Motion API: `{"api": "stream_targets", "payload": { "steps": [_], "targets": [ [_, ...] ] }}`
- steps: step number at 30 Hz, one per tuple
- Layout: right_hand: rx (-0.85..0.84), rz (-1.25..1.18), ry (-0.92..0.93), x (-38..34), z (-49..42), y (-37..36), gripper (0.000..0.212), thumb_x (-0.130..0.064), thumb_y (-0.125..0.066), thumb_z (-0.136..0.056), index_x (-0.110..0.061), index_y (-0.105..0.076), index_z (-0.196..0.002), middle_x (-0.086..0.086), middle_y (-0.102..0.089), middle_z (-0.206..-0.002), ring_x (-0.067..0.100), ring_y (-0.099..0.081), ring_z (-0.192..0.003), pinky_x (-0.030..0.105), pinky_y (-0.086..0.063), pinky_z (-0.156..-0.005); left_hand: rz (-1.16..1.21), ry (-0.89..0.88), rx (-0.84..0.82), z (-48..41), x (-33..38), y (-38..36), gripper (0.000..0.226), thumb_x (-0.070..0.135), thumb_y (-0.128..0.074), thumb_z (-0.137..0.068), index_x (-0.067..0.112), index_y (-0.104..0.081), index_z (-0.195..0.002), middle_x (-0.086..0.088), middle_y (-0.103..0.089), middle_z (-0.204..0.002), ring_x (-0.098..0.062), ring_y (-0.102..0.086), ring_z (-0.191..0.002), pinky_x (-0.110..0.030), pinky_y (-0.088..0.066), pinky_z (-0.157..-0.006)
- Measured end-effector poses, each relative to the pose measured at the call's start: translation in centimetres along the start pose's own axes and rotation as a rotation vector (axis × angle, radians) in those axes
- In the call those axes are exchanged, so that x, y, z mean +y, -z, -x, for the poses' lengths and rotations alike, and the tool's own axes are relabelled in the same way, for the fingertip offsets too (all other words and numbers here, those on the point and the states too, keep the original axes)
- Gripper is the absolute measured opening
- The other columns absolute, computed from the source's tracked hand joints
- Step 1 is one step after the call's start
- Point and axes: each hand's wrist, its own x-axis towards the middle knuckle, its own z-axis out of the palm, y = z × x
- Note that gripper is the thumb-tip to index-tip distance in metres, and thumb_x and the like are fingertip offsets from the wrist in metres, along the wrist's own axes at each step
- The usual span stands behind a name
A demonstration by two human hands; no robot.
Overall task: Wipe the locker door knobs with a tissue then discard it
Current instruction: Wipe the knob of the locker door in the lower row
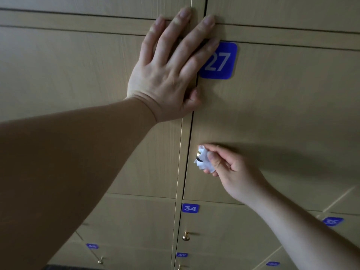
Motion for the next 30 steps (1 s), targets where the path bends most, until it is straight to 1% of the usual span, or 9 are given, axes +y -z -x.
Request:
{"api": "stream_targets", "payload": {
  "steps": [2,5,7,10,15,17,21,24,30],
  "targets": [
    [-0.002,0.210,0.107,-0.5,-0.4,0.3,0.030,-0.037,-0.040,-0.103,-0.028,-0.063,-0.119,-0.019,-0.066,-0.088,0.004,-0.063,-0.078,0.018,-0.049,-0.071,0.000,-0.002,0.005,0.0,0.0,0.0,0.069,0.044,-0.042,-0.089,0.011,-0.045,-0.149,-0.014,-0.040,-0.155,-0.045,-0.036,-0.141,-0.058,-0.024,-0.116],
    [0.056,0.384,0.194,-1.0,-1.1,0.5,0.003,-0.020,-0.052,-0.099,-0.020,-0.054,-0.102,-0.010,-0.063,-0.077,0.009,-0.057,-0.067,0.032,-0.049,-0.061,-0.001,-0.002,0.007,0.0,0.1,0.0,0.069,0.044,-0.041,-0.089,0.011,-0.045,-0.149,-0.014,-0.040,-0.155,-0.045,-0.036,-0.141,-0.058,-0.024,-0.116],
    [0.071,0.438,0.210,-1.1,-1.3,0.3,0.009,-0.016,-0.060,-0.094,-0.020,-0.052,-0.096,-0.006,-0.063,-0.077,0.013,-0.057,-0.068,0.038,-0.049,-0.060,0.000,-0.002,0.004,0.0,0.0,0.0,0.069,0.044,-0.041,-0.089,0.011,-0.045,-0.149,-0.014,-0.040,-0.155,-0.045,-0.036,-0.141,-0.059,-0.024,-0.116],
    [0.031,0.402,0.201,-1.3,-1.3,-0.2,0.009,-0.017,-0.063,-0.092,-0.023,-0.057,-0.091,-0.008,-0.066,-0.081,0.013,-0.063,-0.078,0.035,-0.052,-0.066,0.006,-0.005,0.013,0.0,-0.1,0.0,0.069,0.043,-0.042,-0.089,0.010,-0.045,-0.149,-0.015,-0.040,-0.155,-0.046,-0.037,-0.141,-0.060,-0.025,-0.116],
    [0.012,0.412,0.133,-1.5,-1.8,-0.1,0.006,-0.020,-0.063,-0.091,-0.024,-0.061,-0.087,-0.008,-0.067,-0.076,0.009,-0.061,-0.071,0.031,-0.051,-0.063,0.009,-0.005,0.021,0.0,0.1,-0.1,0.069,0.042,-0.045,-0.087,0.011,-0.045,-0.149,-0.015,-0.040,-0.155,-0.046,-0.037,-0.141,-0.059,-0.025,-0.116],
    [0.035,0.333,0.094,-1.0,-1.5,-0.4,0.008,-0.018,-0.063,-0.092,-0.025,-0.063,-0.089,-0.008,-0.068,-0.078,0.007,-0.064,-0.071,0.032,-0.053,-0.064,0.008,-0.002,0.025,0.0,0.1,-0.2,0.070,0.043,-0.046,-0.087,0.011,-0.043,-0.149,-0.014,-0.040,-0.155,-0.045,-0.036,-0.141,-0.060,-0.025,-0.116],
    [0.081,-0.089,-0.041,0.2,-0.9,-1.7,0.016,-0.017,-0.058,-0.098,-0.031,-0.064,-0.093,-0.004,-0.073,-0.084,0.014,-0.072,-0.072,0.044,-0.060,-0.071,0.006,-0.006,0.032,0.1,-0.1,-0.5,0.069,0.045,-0.043,-0.090,0.012,-0.040,-0.151,-0.015,-0.039,-0.156,-0.045,-0.034,-0.142,-0.060,-0.025,-0.116],
    [0.106,-0.340,-0.098,0.5,-0.7,-2.2,0.018,-0.014,-0.053,-0.100,-0.027,-0.064,-0.094,0.000,-0.075,-0.092,0.026,-0.074,-0.077,0.037,-0.059,-0.068,0.006,-0.009,0.032,0.1,0.0,-0.6,0.069,0.045,-0.043,-0.089,0.012,-0.041,-0.150,-0.015,-0.040,-0.155,-0.046,-0.035,-0.141,-0.060,-0.025,-0.115],
    [0.157,-0.273,-0.076,0.7,-0.1,-1.7,0.023,-0.016,-0.049,-0.101,-0.032,-0.065,-0.096,0.000,-0.075,-0.093,0.019,-0.075,-0.078,0.039,-0.061,-0.071,0.011,-0.006,0.029,0.1,0.0,-0.4,0.069,0.043,-0.045,-0.088,0.010,-0.045,-0.148,-0.016,-0.041,-0.154,-0.047,-0.037,-0.140,-0.062,-0.026,-0.114]
  ]
}}
